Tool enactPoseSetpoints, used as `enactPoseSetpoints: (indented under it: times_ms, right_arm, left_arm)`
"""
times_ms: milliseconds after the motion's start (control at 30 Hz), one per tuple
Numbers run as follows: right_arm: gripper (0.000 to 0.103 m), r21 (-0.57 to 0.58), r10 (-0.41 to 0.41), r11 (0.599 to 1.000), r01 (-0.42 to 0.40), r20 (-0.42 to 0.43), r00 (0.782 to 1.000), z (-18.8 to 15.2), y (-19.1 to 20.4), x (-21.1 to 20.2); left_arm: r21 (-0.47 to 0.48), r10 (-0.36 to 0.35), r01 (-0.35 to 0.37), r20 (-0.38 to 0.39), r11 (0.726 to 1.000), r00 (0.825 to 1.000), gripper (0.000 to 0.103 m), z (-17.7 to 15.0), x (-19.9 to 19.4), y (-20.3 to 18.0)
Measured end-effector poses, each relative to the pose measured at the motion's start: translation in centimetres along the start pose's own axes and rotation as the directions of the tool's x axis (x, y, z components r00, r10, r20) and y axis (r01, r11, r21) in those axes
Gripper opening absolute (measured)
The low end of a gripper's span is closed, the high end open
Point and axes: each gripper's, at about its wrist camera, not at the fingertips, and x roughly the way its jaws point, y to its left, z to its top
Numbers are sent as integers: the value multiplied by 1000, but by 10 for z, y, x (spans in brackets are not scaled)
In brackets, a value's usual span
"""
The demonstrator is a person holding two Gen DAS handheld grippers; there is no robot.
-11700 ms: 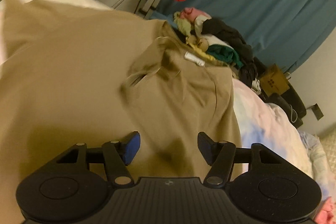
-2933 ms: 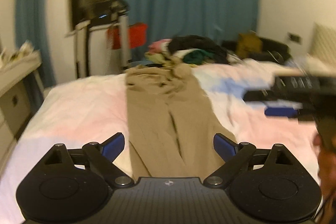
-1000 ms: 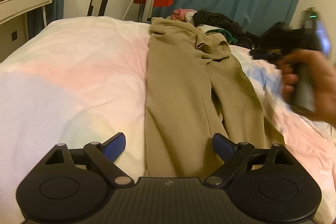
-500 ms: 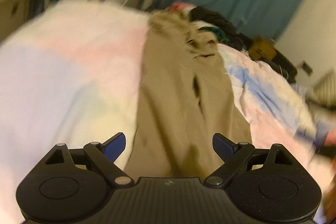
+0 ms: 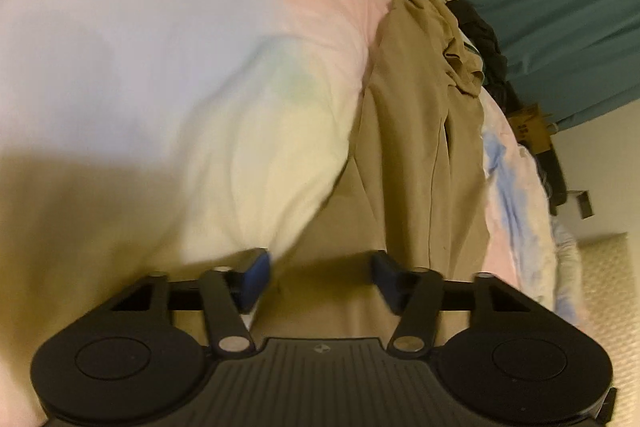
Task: Fold clothes
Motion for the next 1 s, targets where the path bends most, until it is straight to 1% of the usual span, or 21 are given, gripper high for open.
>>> enactPoseSetpoints:
  times_ms: [67, 100, 133, 200, 267, 367, 433, 500, 567, 600, 633, 667, 700, 733, 767, 800, 833, 867, 900, 933, 1000]
  right_arm:
    - [38, -7, -7, 1000, 7, -32, 999, -2, 0, 3]
    - [36, -14, 4, 1000, -4, -46, 999, -2, -1, 3]
    - [36, -23, 15, 1000, -17, -61, 998, -2, -1, 3]
    - [37, -49, 38, 998, -42, -81, 996, -6, 2, 3]
    - [38, -52, 53, 997, -59, -93, 994, -8, 3, 5]
    - [38, -13, 9, 1000, -10, -97, 995, -7, -4, 11]
    - [38, -21, 4, 1000, -6, -97, 995, -8, -3, 12]
    - [38, -64, -14, 998, 8, -92, 996, -11, -1, 12]
    - [39, -113, -29, 993, 18, -99, 995, -16, 4, 15]
    - [44, -138, -35, 990, 20, -109, 993, -20, 7, 17]
    - [50, -169, -37, 986, 16, -122, 992, -24, 10, 20]
    - [52, -207, -46, 978, 18, -132, 990, -27, 15, 22]
    - [57, -245, -56, 969, 20, -141, 988, -30, 20, 24]
    - [57, -283, -67, 959, 22, -149, 987, -33, 26, 25]
    - [57, -310, -82, 950, 34, -144, 986, -34, 29, 25]
    - [55, -335, -98, 941, 47, -138, 986, -36, 33, 24]
    - [48, -359, -114, 931, 60, -131, 985, -38, 36, 23]
    - [41, -353, -118, 933, 67, -125, 985, -37, 36, 21]
    - [26, -344, -121, 936, 73, -119, 985, -36, 36, 18]
    - [15, -335, -124, 939, 79, -113, 986, -35, 36, 14]
    - [10, -293, -87, 955, 53, -106, 991, -27, 36, 3]
  left_arm:
    - [-9, -4, 4, 2, 1000, 1000, 44, -2, -3, 3]
    - [-13, -6, 6, 2, 1000, 1000, 40, -3, -4, 4]
    - [-17, -8, 9, 3, 1000, 1000, 36, -5, -5, 5]
    - [-26, -13, 13, 5, 1000, 1000, 25, -7, -8, 8]
    - [-35, -17, 17, 6, 999, 1000, 18, -9, -11, 10]
    - [-42, -18, 18, 3, 999, 1000, 19, -12, -12, 13]
    - [-33, -4, 4, -13, 999, 1000, 22, -12, -6, 11]
    - [-23, 10, -10, -28, 1000, 1000, 35, -11, 1, 9]
    - [4, -5, 5, -42, 1000, 999, 44, -13, 3, 3]
    - [18, -15, 16, -49, 1000, 999, 47, -13, 3, 0]
    - [29, -24, 26, -58, 999, 998, 47, -14, 5, -2]
    - [38, -23, 26, -67, 999, 997, 46, -14, 7, -4]
    - [46, -14, 17, -70, 999, 997, 42, -15, 8, -5]
    - [50, -2, 6, -69, 999, 998, 38, -15, 8, -6]
    - [55, 9, -5, -68, 998, 998, 29, -16, 8, -6]
    - [44, 5, -2, -62, 999, 998, 19, -16, 6, -5]
    - [24, -9, 10, -53, 1000, 999, 15, -15, 3, -2]
    - [4, -23, 23, -44, 1000, 999, 10, -14, 0, 0]
    - [-7, -36, 35, -34, 999, 999, 8, -12, -4, 2]
    - [-12, -49, 48, -25, 999, 999, 7, -11, -7, 2]
    - [-24, -83, 83, -3, 996, 997, 6, -7, -15, 2]
